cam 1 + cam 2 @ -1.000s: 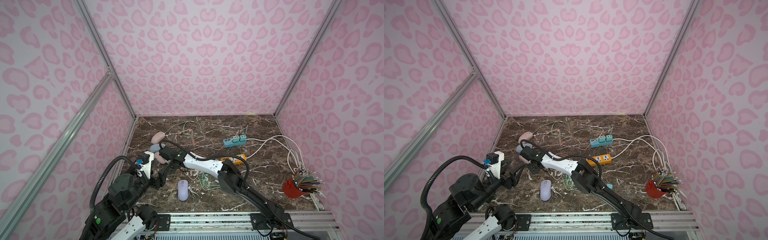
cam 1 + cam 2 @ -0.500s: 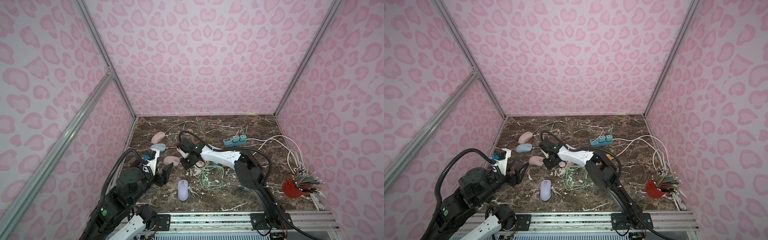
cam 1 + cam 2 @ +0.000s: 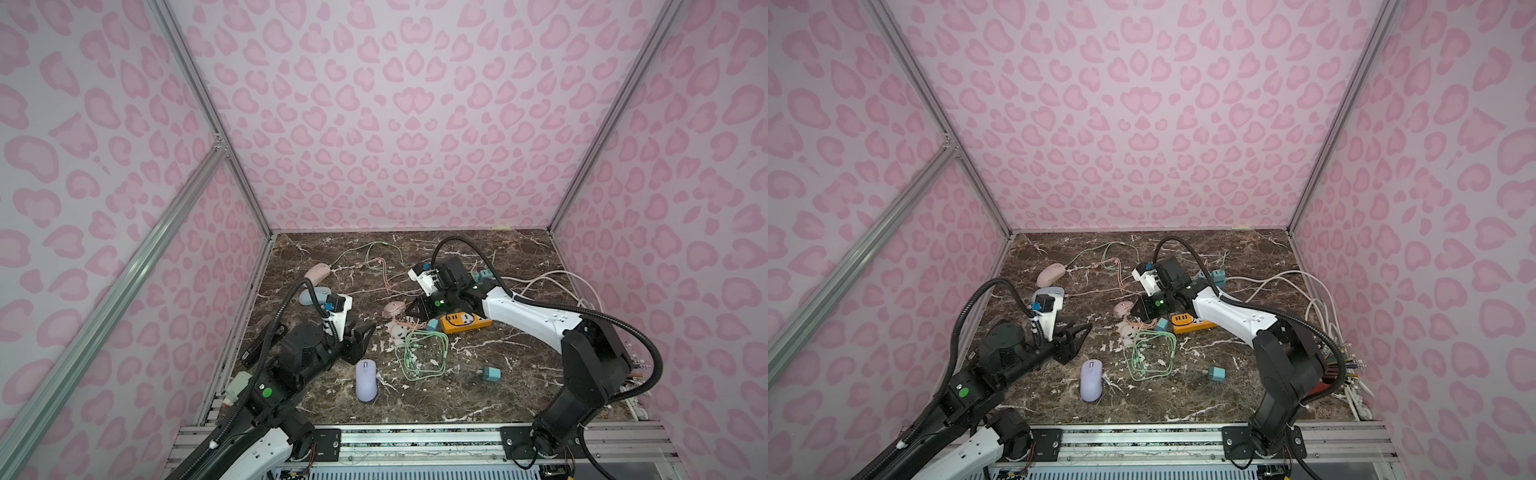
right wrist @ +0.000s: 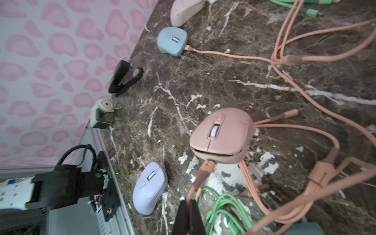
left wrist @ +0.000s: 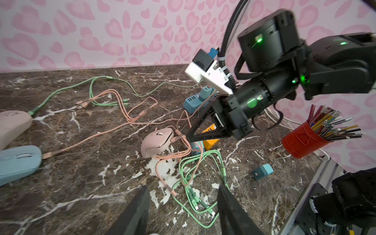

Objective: Unplug the wireless mouse
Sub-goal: Pick up the mouse from the center of the board.

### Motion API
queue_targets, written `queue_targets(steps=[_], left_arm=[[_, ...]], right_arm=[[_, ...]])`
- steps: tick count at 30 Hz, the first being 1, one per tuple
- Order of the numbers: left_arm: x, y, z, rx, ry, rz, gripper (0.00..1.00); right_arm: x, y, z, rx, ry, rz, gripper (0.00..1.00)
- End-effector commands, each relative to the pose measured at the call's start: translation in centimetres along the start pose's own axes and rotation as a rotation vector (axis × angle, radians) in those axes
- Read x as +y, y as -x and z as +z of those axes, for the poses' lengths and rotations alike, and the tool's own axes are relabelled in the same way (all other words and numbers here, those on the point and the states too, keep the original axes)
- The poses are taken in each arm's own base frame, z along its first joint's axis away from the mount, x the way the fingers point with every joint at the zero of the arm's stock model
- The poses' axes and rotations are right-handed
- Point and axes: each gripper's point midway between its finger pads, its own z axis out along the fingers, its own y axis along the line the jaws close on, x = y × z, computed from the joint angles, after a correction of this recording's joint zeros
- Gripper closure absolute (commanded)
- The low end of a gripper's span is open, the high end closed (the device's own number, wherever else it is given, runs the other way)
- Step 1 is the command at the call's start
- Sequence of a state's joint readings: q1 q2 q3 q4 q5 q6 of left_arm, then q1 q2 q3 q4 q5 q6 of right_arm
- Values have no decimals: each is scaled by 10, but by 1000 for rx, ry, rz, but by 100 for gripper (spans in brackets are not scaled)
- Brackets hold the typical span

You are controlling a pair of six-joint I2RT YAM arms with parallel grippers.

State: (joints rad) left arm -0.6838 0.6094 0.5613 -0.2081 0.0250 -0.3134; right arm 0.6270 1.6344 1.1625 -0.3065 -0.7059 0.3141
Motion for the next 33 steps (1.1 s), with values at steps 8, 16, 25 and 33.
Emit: queue_targets(steps=[8,16,25,33], left_arm=[[-26,21,33,-216,-156,224,26],[-46,-8,53,-234,-152,503,17],[-47,-11,76,-240,-69,654,16],[-59,-16,100,-246,-118,654,14]], right_arm=[[39,1,-65,-97,149,-27,100],[43,-3,-80,-98,138,-33,100],[56,-6,-90,-108,178,-16,100],[75,0,-102,-126,244,-21,100]])
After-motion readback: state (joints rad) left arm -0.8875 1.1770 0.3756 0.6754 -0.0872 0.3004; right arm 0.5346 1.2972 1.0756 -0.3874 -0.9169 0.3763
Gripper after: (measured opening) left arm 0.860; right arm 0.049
